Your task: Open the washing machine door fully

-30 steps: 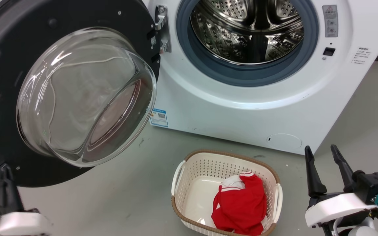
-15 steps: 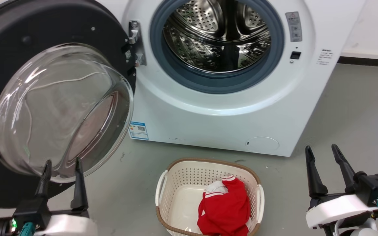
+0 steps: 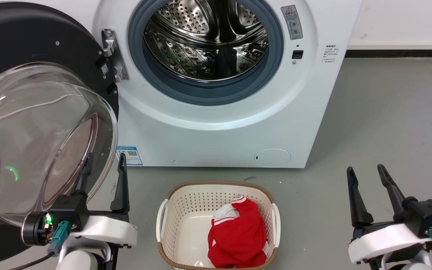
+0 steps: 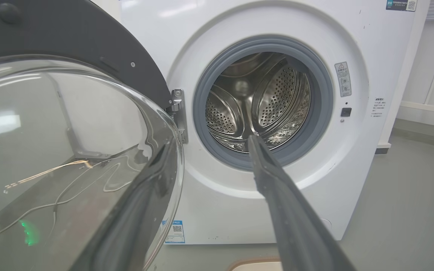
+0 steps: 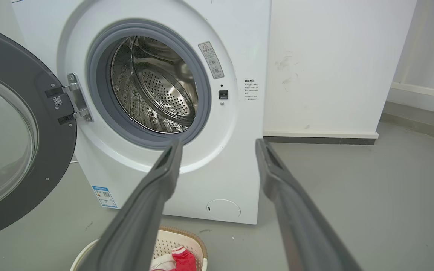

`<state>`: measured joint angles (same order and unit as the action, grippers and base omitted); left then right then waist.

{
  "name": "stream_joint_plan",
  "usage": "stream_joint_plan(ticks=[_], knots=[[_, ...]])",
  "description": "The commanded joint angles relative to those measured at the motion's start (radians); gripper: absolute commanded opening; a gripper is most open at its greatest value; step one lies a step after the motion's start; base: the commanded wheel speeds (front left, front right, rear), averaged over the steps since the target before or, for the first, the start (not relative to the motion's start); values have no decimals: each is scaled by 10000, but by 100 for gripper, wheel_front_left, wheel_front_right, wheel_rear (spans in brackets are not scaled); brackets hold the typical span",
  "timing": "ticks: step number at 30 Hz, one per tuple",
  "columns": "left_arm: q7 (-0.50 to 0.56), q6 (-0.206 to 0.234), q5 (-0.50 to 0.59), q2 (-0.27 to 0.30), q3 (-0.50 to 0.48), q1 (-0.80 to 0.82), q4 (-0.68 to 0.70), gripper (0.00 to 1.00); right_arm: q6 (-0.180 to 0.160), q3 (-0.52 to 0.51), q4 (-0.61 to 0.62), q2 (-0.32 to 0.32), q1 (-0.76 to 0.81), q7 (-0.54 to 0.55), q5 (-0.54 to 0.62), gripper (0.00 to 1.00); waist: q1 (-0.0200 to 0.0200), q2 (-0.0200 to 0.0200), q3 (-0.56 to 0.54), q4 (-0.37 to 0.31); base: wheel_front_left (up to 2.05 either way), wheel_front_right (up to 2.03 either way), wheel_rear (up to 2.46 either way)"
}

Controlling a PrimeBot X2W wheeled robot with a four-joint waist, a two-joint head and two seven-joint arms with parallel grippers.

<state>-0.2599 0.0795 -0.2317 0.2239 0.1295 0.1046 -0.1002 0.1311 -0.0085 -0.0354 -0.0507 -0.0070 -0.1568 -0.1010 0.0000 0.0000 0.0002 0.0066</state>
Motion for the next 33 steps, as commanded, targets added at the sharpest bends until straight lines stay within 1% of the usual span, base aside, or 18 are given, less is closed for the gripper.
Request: stream_joint_plan(ticks=[1, 17, 26, 33], knots=[[-58, 3, 43, -31, 14, 65, -103, 100, -7, 51, 43, 13, 140, 27, 22, 100, 0, 0, 1, -32, 0, 0, 0], [-51, -382, 731, -905, -582, -666, -55, 100, -7, 66, -193, 13, 170, -170, -222, 100, 0, 0, -40, -120, 0, 0, 0], [-52, -615, 1022, -1181, -831, -748, 17, 100, -7, 55, -229, 13, 134, -191, -286, 100, 0, 0, -38, 8, 0, 0, 0], [-52, -791, 1159, -1286, -1009, -774, 45, 100, -7, 75, -280, 13, 121, -226, -325, 100, 0, 0, -48, 18, 0, 0, 0]])
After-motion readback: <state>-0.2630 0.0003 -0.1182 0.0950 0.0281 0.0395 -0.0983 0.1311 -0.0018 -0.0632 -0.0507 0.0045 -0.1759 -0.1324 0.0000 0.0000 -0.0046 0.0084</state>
